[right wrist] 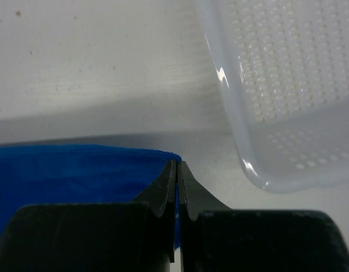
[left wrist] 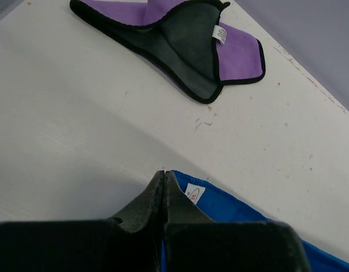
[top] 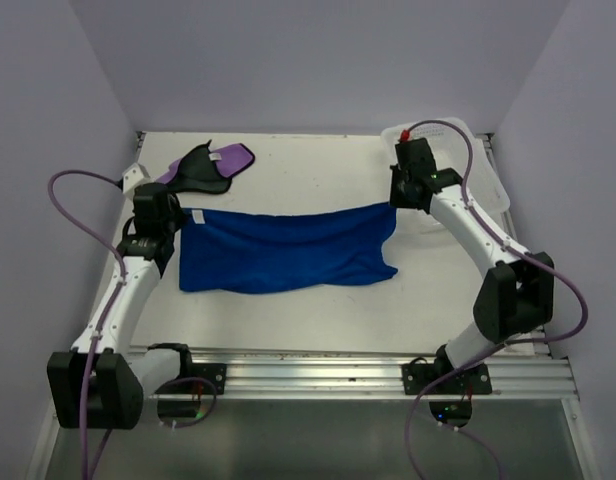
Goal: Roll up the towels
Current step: Flatten the towel, then fold the towel
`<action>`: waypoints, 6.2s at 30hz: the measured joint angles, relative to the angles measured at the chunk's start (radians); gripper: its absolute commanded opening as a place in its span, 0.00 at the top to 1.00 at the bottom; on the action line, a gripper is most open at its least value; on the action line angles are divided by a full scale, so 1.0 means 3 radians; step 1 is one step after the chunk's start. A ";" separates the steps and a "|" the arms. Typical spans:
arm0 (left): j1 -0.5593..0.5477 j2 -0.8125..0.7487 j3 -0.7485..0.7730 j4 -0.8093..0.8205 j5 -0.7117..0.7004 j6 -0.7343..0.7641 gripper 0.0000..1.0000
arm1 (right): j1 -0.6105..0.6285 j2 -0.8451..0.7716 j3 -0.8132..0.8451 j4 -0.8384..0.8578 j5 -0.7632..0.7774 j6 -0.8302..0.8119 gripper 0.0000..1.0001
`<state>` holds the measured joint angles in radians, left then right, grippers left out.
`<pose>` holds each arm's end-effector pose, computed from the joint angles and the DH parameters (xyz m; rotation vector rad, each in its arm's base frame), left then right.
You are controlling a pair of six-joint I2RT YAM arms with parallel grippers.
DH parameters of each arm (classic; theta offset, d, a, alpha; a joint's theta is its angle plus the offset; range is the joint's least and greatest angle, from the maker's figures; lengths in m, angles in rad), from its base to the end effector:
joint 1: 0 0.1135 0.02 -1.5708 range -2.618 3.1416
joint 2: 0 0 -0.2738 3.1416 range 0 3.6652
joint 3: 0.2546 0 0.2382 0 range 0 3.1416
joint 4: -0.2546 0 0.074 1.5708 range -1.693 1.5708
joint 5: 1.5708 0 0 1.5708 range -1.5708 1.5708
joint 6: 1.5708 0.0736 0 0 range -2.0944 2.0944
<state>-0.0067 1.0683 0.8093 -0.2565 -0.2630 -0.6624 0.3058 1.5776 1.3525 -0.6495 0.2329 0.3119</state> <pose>0.2527 0.0174 0.2809 -0.8151 1.9025 -0.1371 0.3421 0.0902 0.2826 0.1097 2.4112 -0.0028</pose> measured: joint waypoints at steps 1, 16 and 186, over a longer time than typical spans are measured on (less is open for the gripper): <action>0.0000 0.0127 0.0061 0.0067 0.0006 -0.0006 1.00 | -0.0020 0.0090 0.0102 0.0045 0.0000 -0.0003 1.00; 0.0000 -0.0276 0.0300 0.0343 0.0192 -0.0028 1.00 | -0.0046 -0.0660 -0.0042 0.0350 -0.0141 -0.0041 1.00; 0.0061 -0.2516 -0.2094 0.0392 0.0645 0.0027 1.00 | 0.1471 -0.0652 -0.1307 0.1152 -0.0664 0.0228 0.55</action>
<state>0.0116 0.3134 0.1810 -0.1390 -0.0696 -0.6544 0.7471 1.3819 0.9604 -0.3038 0.0338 0.3801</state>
